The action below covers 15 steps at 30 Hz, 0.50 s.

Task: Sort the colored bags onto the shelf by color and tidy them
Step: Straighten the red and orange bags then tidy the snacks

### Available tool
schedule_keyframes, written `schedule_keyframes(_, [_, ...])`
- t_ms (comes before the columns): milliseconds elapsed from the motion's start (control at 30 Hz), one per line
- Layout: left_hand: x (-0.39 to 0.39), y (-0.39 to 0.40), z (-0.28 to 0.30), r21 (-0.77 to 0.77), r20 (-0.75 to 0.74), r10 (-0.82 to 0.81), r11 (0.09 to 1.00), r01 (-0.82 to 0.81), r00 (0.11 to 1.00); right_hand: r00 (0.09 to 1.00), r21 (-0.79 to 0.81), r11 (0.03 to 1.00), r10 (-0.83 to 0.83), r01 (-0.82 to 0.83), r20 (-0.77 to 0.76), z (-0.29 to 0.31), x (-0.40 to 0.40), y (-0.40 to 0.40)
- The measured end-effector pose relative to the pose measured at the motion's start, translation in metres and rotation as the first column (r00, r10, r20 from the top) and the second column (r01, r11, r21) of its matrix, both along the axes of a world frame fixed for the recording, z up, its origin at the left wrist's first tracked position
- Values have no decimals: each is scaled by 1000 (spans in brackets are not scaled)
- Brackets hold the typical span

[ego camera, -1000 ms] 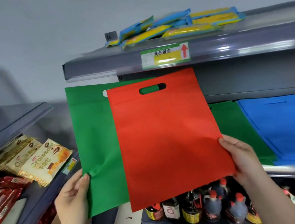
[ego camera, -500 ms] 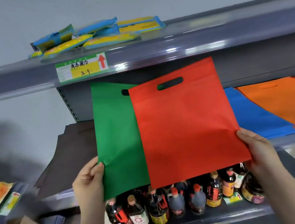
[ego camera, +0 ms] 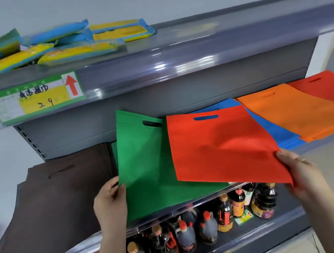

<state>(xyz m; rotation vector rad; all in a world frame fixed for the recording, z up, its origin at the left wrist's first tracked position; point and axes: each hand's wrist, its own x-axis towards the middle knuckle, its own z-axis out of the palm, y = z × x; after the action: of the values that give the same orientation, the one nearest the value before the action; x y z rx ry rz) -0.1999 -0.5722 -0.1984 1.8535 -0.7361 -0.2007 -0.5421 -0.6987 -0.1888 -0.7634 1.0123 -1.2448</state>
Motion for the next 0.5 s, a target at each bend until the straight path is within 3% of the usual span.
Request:
schedule_keyframes(67, [1,-3,-1,174,119,-29,985,8,992,1000,-6,1000,-11,11,-9,-2,-1,0])
schedule_keyframes(133, [0,-7,-3,354,366,-114,935,-25,924,1000,-13,1000,-16,15,-14,-5,-3,0])
schedule_keyframes(200, [-7,-18,1,401,482,-199,916,-12,853,1000,-27,1000,-17,16,-14,-6,-7,-2])
schedule_keyframes(267, [-26,-32,11,373,359,-267,919,124,894,1000,-46,999,-14,13,-11,-5,-12,-4])
schedule_keyframes(333, [-54,-47,24,291,28,-333,905,311,943,1000,-59,998,-13,13,3,-4,-21,-7])
schedule_keyframes(400, [-84,-63,36,167,-257,-384,886,433,887,999,-62,998,-30,31,12,-3,-35,-12])
schedule_keyframes(500, [-126,-86,42,70,-388,-438,863,500,811,999,-63,997,-42,43,21,0,-65,-20])
